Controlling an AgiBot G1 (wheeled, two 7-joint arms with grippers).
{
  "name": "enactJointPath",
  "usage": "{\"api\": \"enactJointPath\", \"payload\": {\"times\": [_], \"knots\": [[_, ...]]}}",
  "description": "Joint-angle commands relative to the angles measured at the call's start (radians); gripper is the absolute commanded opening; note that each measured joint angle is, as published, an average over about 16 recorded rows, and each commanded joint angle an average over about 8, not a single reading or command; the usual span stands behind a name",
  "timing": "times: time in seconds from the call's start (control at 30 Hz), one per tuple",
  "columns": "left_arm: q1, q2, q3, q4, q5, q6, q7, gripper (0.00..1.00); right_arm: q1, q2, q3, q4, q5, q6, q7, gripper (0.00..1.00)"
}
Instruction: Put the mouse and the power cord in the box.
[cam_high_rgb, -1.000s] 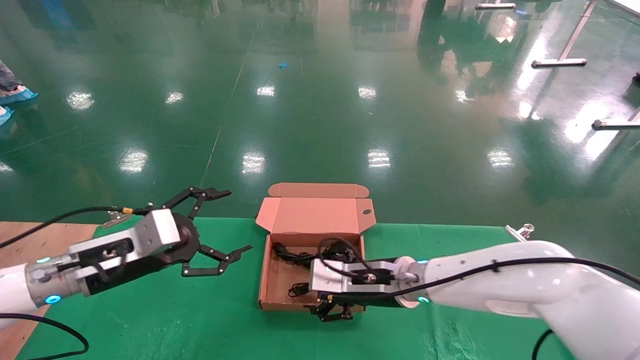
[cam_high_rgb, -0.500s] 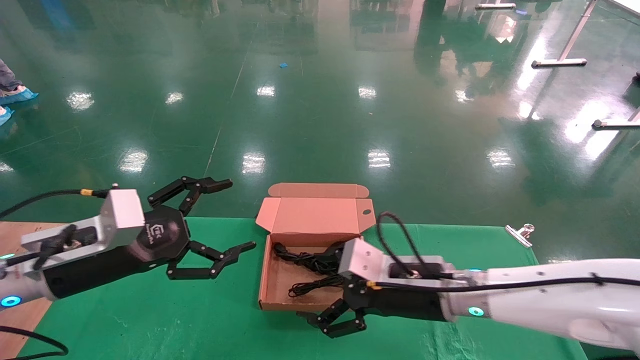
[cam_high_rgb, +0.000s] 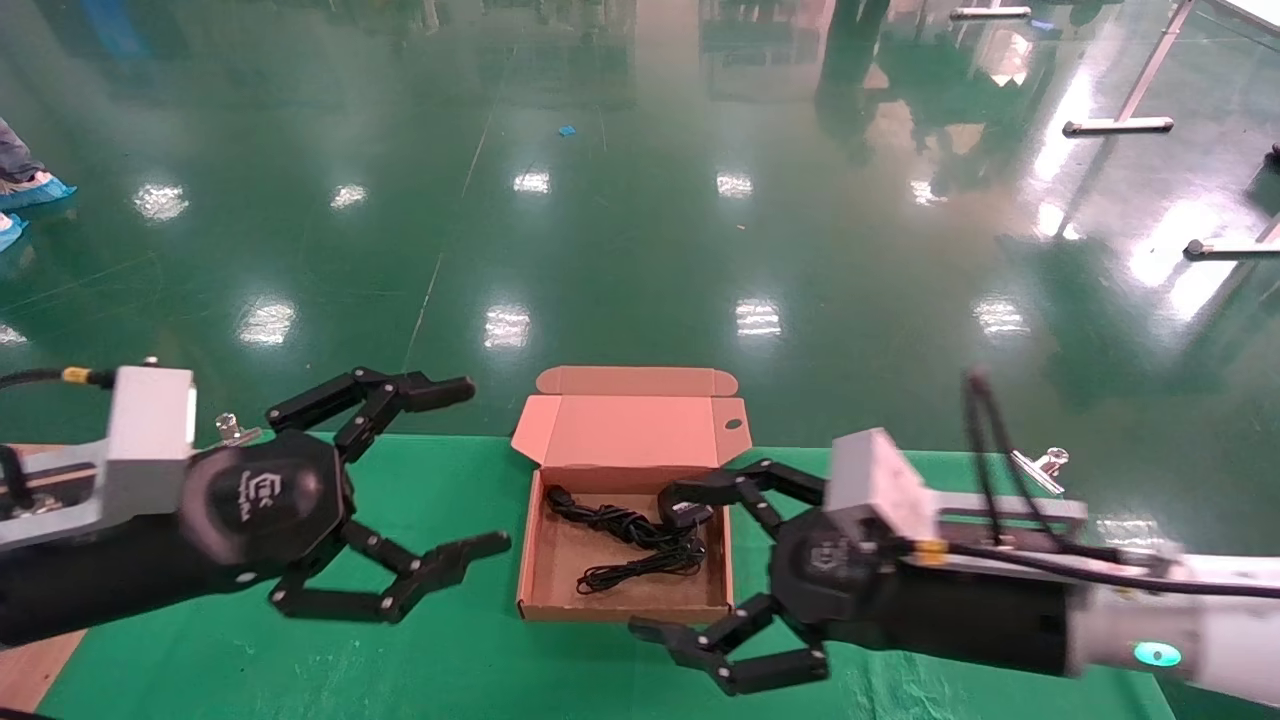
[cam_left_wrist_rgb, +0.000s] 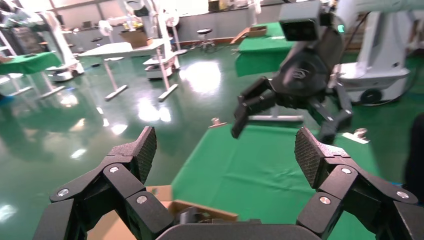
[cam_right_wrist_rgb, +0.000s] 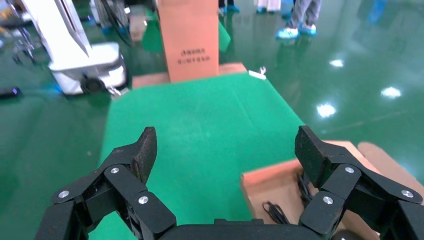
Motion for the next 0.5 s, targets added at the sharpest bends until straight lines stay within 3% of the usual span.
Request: {"api": "enactJointPath", "payload": {"times": [0.03,0.5], "knots": [[0.012,-0.014,-0.012,-0.041,-0.004,0.006,-0.046,1.00,-0.017,0.025,0.036,0.024,0.020,-0.029,0.017,1.00],[0.097,-0.107,-0.092,-0.324,-0.033,0.050,-0.357,1.00,-0.133,0.198,0.285,0.188,0.160,-0.230,0.135,1.00]]}}
